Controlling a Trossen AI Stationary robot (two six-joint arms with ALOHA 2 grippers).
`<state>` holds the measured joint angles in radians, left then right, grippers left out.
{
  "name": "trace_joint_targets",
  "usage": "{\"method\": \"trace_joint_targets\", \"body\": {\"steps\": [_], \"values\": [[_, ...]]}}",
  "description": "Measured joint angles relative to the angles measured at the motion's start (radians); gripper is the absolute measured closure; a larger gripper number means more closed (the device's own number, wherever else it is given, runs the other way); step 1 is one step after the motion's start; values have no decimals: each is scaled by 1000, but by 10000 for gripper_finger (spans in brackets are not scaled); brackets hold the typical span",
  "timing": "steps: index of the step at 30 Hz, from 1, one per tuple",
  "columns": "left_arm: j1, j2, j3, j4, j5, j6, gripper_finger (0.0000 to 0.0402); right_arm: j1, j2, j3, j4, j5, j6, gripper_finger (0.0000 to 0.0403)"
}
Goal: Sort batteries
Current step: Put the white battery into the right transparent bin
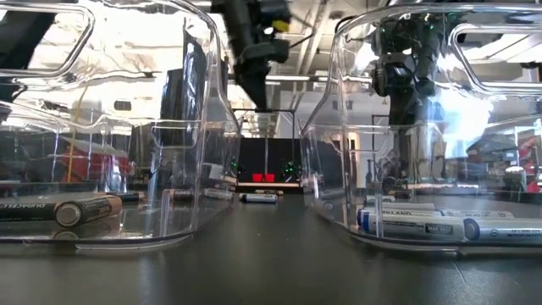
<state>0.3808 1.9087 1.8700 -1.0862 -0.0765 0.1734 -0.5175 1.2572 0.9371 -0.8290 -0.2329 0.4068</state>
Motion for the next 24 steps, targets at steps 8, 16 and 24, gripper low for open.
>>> {"method": "trace_joint_targets", "body": {"steps": [8,16,24], "values": [[129,-181,-334,236,55,-3,325,0,0,0,2,0,65,276],[169,-267,-487,298,54,-14,325,0,0,0,1,0,65,276],[169,-259,-516,316,46,-38,325,0,0,0,2,0,65,276]]}}
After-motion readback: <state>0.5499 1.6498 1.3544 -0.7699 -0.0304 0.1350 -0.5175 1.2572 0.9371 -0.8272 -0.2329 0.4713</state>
